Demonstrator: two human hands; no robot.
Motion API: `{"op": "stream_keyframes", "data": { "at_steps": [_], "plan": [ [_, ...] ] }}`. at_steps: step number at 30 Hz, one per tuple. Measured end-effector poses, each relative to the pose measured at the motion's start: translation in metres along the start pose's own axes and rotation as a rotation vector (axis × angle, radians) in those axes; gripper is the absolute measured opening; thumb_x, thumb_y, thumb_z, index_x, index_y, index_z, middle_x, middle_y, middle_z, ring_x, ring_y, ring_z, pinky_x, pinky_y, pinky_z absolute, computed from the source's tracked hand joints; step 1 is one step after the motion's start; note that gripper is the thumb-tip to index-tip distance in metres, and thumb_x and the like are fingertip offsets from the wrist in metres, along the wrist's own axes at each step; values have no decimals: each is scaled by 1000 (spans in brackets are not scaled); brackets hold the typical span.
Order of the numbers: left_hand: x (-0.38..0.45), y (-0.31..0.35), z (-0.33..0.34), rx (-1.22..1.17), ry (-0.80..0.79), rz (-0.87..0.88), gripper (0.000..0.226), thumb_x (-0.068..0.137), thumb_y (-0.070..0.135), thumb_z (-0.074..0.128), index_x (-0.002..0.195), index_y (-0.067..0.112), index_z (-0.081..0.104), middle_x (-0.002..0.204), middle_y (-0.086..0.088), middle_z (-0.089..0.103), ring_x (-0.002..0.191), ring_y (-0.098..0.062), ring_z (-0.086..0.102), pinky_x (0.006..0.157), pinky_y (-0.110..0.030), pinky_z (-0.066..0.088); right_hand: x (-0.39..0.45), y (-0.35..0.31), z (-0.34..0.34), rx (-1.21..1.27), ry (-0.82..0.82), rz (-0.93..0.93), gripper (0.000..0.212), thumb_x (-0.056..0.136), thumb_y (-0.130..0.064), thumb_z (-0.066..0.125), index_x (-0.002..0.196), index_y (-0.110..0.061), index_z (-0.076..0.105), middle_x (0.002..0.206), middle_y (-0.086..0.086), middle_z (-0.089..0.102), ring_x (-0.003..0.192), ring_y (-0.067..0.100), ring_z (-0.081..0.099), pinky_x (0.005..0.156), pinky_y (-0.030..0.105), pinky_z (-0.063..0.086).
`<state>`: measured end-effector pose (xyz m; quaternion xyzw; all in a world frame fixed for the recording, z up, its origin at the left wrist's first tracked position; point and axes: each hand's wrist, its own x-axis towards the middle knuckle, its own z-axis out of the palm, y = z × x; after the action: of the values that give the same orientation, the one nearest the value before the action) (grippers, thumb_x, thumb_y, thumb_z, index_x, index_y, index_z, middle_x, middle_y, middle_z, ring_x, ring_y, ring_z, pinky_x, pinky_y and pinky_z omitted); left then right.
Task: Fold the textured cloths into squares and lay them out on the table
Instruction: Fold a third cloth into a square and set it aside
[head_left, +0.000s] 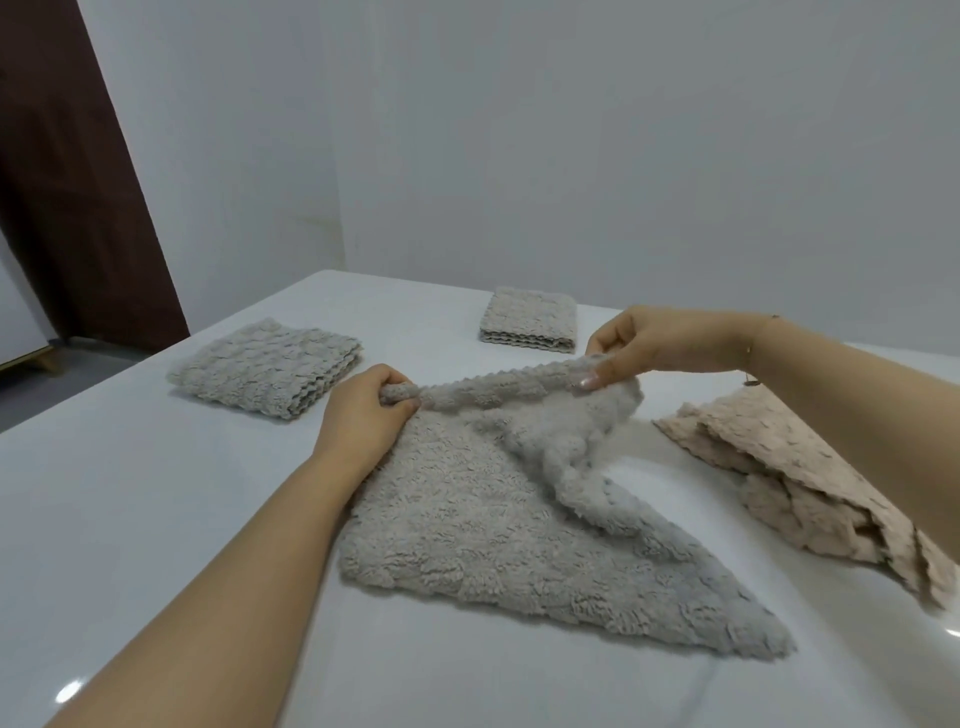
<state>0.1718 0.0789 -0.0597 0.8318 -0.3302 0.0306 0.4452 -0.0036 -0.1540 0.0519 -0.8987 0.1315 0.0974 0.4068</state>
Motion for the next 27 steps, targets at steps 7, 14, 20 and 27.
{"op": "stream_keyframes", "data": {
  "at_steps": [7,14,20,27],
  "plan": [
    [1,0,1,-25,35,-10,13,86,19,68,94,14,59,88,0,58,84,-20,53,58,-19,34,24,-4,-23,-370,182,309,26,76,-24,79,76,-3,64,65,6,63,59,17,63,68,30,59],
    [5,-2,5,-69,81,-46,21,86,21,68,105,13,61,97,-1,59,87,-18,53,71,-27,35,59,36,5,-475,460,298,18,82,-21,73,86,-4,67,79,10,67,68,22,59,70,33,53],
    [4,1,1,-13,86,47,32,84,19,70,113,15,61,117,-3,57,98,-14,50,83,-28,36,37,53,16,-548,627,181,29,89,-25,63,116,-16,58,114,3,62,99,21,57,84,32,46],
    [-27,51,-19,54,-116,403,20,79,35,72,96,31,63,115,15,51,109,-1,42,94,-24,32,-83,39,69,-265,482,-185,14,88,-25,65,101,-28,66,100,-16,65,93,0,60,87,24,49]
  ]
}}
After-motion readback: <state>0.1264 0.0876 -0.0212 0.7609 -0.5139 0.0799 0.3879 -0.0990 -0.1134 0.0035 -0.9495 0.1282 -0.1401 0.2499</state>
